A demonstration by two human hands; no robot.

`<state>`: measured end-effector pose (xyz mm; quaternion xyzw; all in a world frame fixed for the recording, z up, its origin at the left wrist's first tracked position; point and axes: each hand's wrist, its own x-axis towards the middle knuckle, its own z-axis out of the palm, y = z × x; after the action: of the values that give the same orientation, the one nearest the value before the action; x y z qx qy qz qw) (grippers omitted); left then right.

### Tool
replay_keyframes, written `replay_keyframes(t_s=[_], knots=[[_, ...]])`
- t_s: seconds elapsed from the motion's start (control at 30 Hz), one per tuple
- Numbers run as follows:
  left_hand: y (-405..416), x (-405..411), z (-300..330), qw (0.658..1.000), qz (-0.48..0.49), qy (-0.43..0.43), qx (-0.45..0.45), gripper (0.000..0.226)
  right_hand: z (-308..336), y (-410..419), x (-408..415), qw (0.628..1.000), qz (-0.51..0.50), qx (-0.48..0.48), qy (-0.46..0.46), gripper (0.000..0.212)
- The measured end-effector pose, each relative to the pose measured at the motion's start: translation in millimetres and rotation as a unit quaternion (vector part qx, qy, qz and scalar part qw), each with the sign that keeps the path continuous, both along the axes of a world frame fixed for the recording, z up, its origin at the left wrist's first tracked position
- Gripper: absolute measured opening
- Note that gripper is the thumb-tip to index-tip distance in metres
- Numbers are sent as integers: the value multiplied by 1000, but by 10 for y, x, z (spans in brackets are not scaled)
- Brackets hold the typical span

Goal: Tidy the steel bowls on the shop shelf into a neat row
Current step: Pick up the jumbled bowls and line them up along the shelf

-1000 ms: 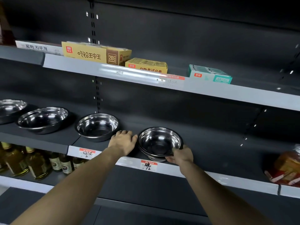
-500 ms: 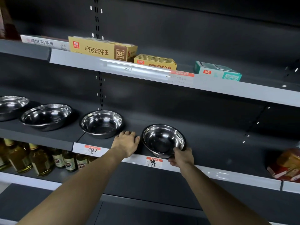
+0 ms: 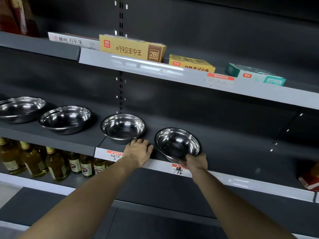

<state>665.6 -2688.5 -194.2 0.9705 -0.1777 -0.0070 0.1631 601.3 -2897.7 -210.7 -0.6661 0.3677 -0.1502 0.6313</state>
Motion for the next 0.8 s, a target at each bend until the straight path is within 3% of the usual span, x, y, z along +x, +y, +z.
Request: replay_keyframes(t_s=[0.63, 0.8], knots=[[74, -147, 39, 999, 13, 5, 47, 47, -40, -40, 34, 998, 37, 51, -9, 42], [58, -204, 73, 998, 25, 1, 55, 46, 50, -79, -29, 993, -36, -107, 18, 48]])
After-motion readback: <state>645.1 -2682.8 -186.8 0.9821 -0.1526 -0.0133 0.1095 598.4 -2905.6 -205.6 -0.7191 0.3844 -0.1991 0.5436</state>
